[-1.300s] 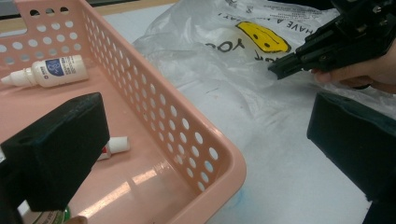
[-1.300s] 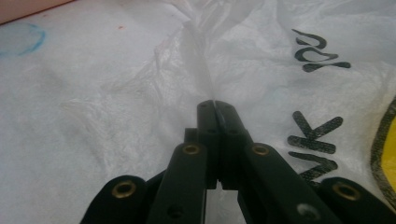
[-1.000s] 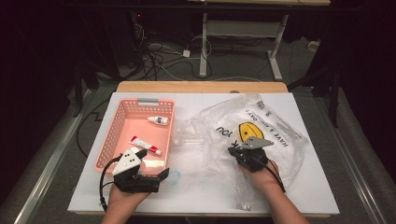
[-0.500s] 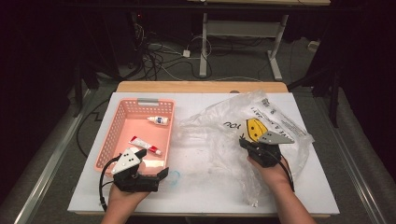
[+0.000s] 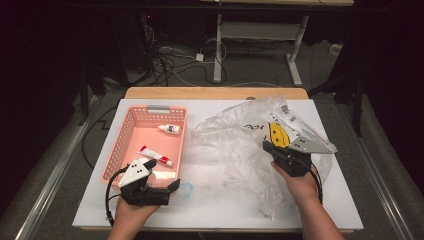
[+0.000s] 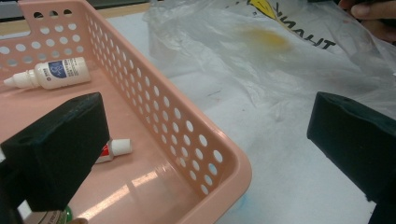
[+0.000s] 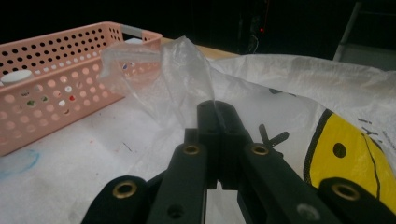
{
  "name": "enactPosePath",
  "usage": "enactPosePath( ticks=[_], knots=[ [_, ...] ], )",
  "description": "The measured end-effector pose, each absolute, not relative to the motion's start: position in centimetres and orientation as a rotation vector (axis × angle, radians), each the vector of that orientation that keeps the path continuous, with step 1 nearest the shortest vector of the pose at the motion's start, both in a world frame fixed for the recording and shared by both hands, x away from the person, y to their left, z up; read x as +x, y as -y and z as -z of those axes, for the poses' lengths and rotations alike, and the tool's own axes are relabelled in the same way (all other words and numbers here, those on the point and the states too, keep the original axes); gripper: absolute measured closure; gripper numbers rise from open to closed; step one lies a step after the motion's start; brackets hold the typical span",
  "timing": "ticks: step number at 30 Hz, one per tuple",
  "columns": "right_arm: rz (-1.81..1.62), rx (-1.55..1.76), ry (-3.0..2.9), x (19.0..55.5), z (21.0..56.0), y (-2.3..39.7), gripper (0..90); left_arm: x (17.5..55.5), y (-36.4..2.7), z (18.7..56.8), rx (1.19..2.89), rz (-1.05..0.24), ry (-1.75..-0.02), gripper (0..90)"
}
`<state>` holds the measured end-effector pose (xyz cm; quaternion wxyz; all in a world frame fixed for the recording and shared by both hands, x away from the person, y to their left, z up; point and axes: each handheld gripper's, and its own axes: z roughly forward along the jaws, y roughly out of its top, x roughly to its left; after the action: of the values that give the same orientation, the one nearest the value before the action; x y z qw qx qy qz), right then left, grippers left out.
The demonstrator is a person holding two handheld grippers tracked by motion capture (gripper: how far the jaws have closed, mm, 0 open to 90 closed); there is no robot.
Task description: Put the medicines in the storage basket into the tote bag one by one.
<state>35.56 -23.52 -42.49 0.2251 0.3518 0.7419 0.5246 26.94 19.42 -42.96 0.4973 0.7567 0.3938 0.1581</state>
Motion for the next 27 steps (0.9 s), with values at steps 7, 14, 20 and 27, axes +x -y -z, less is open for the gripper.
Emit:
enactPosePath(
  ticks=[7,14,20,27],
  knots=[
    [-1.494,0.952,-2.0,35.2,41.4,24.1,90.0,26.9,-19.8,42.8,1.812,-0.384,-0.967,0.0],
    [-1.507,0.938,-1.982,35.2,40.9,24.3,90.0,27.0,-20.6,42.5,1.798,-0.389,-0.998,0.0],
    [-1.516,0.922,-1.977,35.2,40.6,24.2,90.0,27.8,-22.4,41.5,1.769,-0.411,-1.071,1.4],
    [-1.518,0.915,-1.963,35.9,39.5,24.4,90.0,29.5,-24.8,40.7,1.794,-0.411,-1.172,6.4]
  ],
)
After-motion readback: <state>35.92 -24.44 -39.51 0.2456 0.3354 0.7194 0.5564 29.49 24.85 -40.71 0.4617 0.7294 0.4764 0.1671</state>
